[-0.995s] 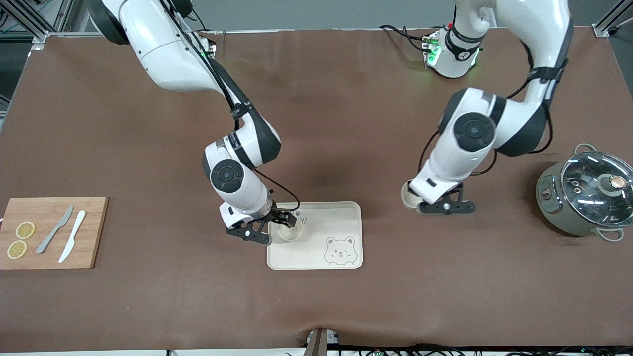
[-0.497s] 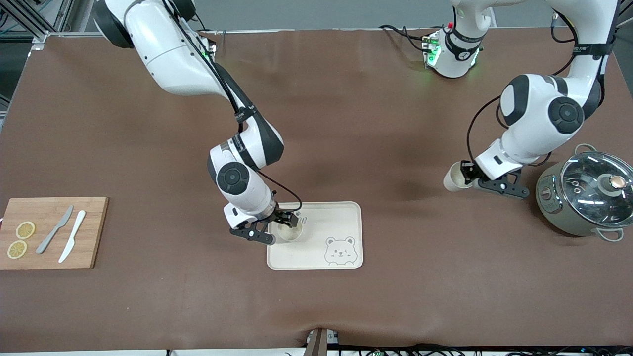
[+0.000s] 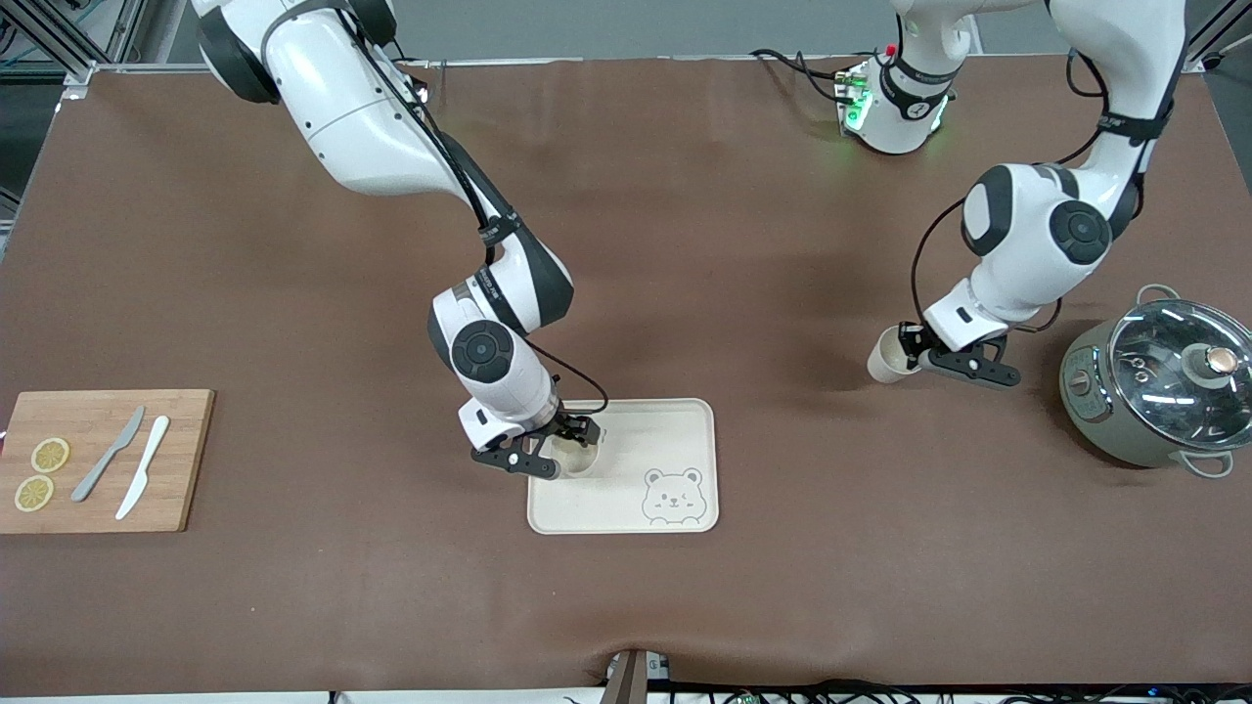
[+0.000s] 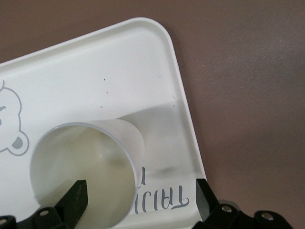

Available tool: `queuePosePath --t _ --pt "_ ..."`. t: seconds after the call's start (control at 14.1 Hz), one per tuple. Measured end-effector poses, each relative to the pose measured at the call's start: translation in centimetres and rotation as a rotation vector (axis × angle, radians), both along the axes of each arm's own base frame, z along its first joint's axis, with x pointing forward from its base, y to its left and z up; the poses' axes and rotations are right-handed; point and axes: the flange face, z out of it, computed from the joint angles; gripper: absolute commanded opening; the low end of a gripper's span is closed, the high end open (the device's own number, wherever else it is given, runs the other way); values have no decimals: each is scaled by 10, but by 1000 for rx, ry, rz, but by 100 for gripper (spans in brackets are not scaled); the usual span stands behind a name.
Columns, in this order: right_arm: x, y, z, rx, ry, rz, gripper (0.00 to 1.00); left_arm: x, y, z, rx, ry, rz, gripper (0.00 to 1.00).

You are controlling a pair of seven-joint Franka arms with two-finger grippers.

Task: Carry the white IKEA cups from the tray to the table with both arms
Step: 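Lift the cups off the tray with both grippers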

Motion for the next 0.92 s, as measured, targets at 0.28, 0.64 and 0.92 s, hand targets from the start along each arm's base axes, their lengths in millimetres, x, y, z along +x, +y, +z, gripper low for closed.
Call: queuePosePath --t 0.28,0.64,0.92 --pt "1 -1 1 -1 -4 0 38 -8 -3 -37 -10 1 3 0" --pt "3 -3 2 -3 -6 -3 14 -8 -3 -41 -11 0 1 0" --pt "4 -4 2 -5 -8 -5 0 -12 -2 -50 -10 -5 -14 0"
